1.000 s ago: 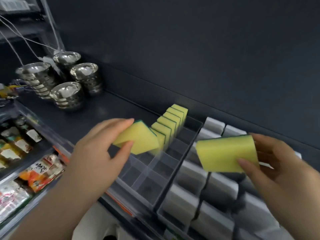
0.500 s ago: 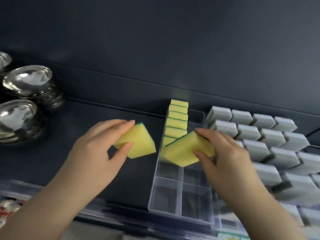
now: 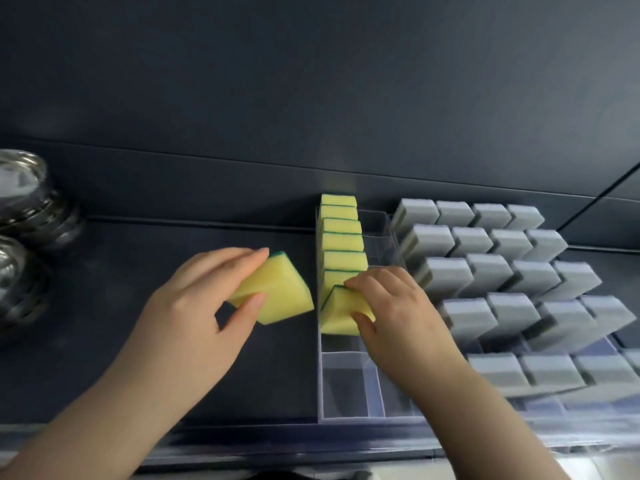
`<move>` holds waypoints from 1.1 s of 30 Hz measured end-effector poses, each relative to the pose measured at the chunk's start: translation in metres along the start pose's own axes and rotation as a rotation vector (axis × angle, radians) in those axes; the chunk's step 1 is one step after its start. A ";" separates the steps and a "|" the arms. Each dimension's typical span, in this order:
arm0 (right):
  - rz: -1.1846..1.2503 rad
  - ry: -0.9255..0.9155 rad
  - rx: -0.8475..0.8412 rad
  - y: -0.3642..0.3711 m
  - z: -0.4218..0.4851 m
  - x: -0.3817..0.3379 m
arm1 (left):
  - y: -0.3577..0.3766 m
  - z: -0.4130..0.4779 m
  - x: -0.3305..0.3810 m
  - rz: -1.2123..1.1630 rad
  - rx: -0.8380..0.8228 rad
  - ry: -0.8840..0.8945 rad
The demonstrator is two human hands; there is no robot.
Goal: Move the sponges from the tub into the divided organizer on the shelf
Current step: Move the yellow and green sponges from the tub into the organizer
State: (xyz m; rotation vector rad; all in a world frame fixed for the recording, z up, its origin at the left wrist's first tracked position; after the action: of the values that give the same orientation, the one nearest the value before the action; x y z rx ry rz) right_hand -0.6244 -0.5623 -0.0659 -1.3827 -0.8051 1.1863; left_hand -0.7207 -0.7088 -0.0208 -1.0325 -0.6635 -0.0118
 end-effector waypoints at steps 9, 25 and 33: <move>-0.059 -0.023 0.050 0.016 -0.004 0.000 | 0.002 0.000 0.001 0.001 -0.073 0.006; 0.507 -0.082 0.258 -0.038 -0.044 0.021 | 0.061 0.014 0.057 -0.014 -0.189 0.140; 0.434 -0.097 0.212 -0.011 -0.039 0.023 | 0.077 0.014 0.056 0.045 -0.177 0.150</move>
State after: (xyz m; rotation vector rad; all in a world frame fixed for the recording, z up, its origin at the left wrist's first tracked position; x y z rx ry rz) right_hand -0.5797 -0.5501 -0.0641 -1.3678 -0.4355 1.6335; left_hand -0.6585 -0.6407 -0.0483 -1.2042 -0.5088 -0.1097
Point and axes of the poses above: each hand's wrist, its own z-axis towards the middle knuckle, its own y-axis out of the palm, x = y × z, the point moved 10 cm from there along z, towards the middle knuckle, and after that the axes turned 11 degrees about -x, right-handed, at the moved point
